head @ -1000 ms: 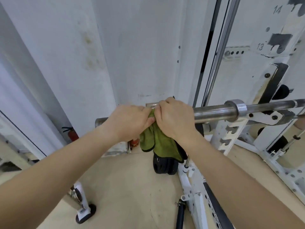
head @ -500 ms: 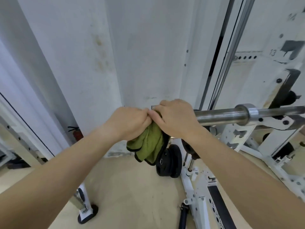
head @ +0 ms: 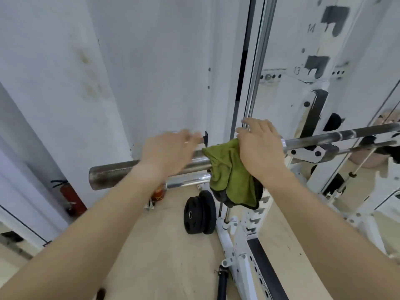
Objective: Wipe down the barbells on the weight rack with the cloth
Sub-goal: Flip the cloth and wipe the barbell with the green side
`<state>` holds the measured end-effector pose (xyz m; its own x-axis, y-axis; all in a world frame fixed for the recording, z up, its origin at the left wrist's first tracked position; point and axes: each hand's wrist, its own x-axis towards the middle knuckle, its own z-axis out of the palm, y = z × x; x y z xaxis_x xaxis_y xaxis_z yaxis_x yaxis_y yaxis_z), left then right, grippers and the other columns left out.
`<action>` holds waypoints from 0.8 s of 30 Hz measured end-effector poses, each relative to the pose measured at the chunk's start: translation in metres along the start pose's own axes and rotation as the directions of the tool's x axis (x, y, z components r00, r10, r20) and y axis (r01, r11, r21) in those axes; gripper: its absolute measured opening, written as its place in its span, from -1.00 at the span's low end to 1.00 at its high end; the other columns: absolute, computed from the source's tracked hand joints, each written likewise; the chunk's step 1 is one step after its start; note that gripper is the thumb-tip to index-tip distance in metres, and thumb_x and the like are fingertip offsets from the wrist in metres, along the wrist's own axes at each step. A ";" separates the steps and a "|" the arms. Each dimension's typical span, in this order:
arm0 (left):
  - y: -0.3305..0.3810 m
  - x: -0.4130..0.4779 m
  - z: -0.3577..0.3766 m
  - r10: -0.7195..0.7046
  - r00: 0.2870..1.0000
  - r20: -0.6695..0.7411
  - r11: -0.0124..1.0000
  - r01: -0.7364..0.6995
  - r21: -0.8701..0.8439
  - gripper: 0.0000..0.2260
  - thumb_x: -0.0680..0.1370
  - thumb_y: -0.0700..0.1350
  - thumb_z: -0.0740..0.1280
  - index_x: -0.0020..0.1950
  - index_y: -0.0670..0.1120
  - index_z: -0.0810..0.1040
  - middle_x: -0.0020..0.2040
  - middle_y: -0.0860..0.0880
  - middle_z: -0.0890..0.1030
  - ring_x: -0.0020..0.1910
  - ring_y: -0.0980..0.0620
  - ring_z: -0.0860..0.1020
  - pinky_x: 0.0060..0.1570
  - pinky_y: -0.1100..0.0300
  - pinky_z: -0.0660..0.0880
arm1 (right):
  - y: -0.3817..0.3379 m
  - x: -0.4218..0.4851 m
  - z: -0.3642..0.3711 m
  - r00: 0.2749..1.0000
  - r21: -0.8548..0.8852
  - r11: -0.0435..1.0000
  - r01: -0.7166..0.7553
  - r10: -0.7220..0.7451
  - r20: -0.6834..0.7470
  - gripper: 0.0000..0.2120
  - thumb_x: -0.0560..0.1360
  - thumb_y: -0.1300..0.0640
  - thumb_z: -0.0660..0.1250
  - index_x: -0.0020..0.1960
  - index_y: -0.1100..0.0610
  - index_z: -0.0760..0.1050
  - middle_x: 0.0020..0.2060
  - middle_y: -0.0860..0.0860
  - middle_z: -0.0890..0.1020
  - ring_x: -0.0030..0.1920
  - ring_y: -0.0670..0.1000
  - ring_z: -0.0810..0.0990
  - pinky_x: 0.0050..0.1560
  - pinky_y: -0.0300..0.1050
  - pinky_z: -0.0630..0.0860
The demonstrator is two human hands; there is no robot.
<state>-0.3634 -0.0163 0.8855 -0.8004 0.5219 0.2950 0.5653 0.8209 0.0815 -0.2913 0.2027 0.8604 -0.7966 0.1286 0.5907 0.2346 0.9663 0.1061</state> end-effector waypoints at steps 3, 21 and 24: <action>-0.065 -0.028 -0.021 -0.302 0.945 0.124 0.952 0.292 0.093 -0.33 0.59 0.30 -0.27 0.19 -0.02 0.52 -0.03 -0.10 0.55 -0.09 -0.16 0.48 -0.06 0.01 0.42 | -0.023 -0.012 0.005 0.996 0.082 0.996 0.028 -0.022 -0.084 -0.80 0.53 0.28 0.21 0.02 0.17 0.60 -0.21 0.08 0.68 -0.16 0.18 0.63 0.25 0.07 0.41; -0.107 -0.134 0.034 -0.479 0.669 -0.568 0.766 0.003 -0.643 -0.68 0.58 -0.14 0.14 0.22 -0.17 0.59 0.20 -0.02 0.63 0.20 0.06 0.54 0.23 -0.01 0.47 | -0.257 0.004 -0.030 0.972 0.213 0.948 0.236 -0.230 -0.056 -0.60 0.55 0.02 0.06 -0.42 0.00 0.42 -0.51 0.00 0.49 -0.50 0.13 0.43 -0.40 -0.12 0.01; -0.104 -0.113 0.027 -0.517 0.730 -0.448 0.730 0.102 -0.676 -0.61 0.63 -0.04 0.06 0.29 -0.10 0.57 0.34 0.01 0.58 0.32 0.10 0.48 0.35 0.00 0.41 | -0.242 0.003 -0.024 0.962 0.270 0.923 0.274 -0.270 -0.052 -0.56 0.64 -0.05 0.03 -0.36 0.06 0.38 -0.46 -0.03 0.46 -0.44 0.07 0.42 -0.35 -0.07 0.15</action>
<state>-0.3374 -0.1544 0.8185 -0.7867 -0.1472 0.5995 0.4661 0.4952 0.7332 -0.3374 -0.0358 0.8559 -0.8000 -0.1486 0.5813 -0.1520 0.9874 0.0432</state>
